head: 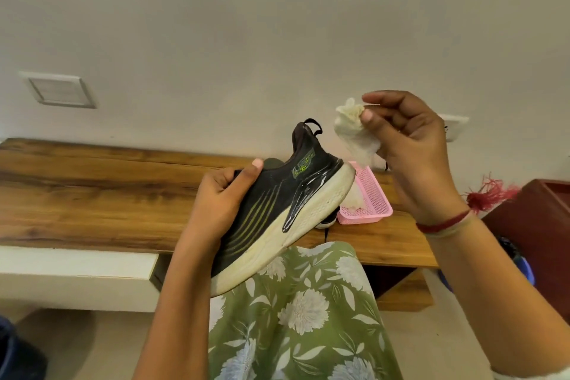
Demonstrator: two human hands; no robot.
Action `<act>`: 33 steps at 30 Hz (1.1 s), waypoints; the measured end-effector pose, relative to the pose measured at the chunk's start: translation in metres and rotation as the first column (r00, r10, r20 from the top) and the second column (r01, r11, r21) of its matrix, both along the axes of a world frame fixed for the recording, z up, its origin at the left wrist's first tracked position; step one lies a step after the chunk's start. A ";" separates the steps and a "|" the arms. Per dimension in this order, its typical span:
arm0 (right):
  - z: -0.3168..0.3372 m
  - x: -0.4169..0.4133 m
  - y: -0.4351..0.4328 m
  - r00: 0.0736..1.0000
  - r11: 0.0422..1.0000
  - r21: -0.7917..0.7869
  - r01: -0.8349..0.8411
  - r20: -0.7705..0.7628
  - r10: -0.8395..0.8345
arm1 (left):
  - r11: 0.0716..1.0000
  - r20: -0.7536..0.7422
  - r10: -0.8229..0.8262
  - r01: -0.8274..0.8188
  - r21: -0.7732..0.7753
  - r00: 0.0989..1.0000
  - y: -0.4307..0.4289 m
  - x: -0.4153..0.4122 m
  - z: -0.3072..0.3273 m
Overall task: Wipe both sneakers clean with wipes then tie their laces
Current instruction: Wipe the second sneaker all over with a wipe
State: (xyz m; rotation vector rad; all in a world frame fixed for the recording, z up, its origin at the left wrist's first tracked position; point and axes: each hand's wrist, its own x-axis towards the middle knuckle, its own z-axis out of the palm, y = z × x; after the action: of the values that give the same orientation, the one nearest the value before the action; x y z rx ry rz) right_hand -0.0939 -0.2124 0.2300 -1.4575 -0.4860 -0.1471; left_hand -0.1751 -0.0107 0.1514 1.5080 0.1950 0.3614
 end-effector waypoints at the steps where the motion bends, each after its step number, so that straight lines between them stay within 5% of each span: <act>1: 0.003 0.002 -0.003 0.998 0.999 0.050 -0.015 -0.068 0.019 | 1.000 0.023 -0.011 0.011 -0.014 1.000 0.001 0.000 -0.001; 5: 0.008 0.005 -0.006 0.908 0.957 0.276 -0.092 -0.371 0.194 | 0.998 0.074 0.026 -0.021 -0.060 0.997 0.006 0.000 -0.006; 10: -0.002 0.006 -0.003 0.836 0.960 0.223 -0.169 -0.484 0.260 | 0.999 0.137 0.031 -0.025 -0.041 0.990 0.005 0.001 -0.008; 19: 0.000 -0.022 0.003 0.990 0.891 -0.431 -0.139 -0.066 0.123 | 0.996 0.239 0.086 -0.084 -0.017 0.967 0.007 -0.001 -0.010; 25: -0.009 -0.056 0.013 0.956 0.876 -0.446 0.184 0.289 -0.053 | 0.985 0.253 0.172 -0.162 -0.058 0.952 0.010 0.001 -0.012; 33: -0.004 -0.070 0.022 0.832 0.844 -0.405 0.353 0.549 -0.085 | 0.981 0.257 0.193 -0.186 -0.050 0.947 0.011 -0.002 -0.008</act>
State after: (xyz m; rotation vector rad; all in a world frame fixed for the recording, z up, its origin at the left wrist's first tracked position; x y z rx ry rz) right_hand -0.1637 -0.1899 0.2257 -1.9916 -0.8270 -0.6620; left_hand -0.1775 -0.0002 0.1431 1.4048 0.1350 0.7048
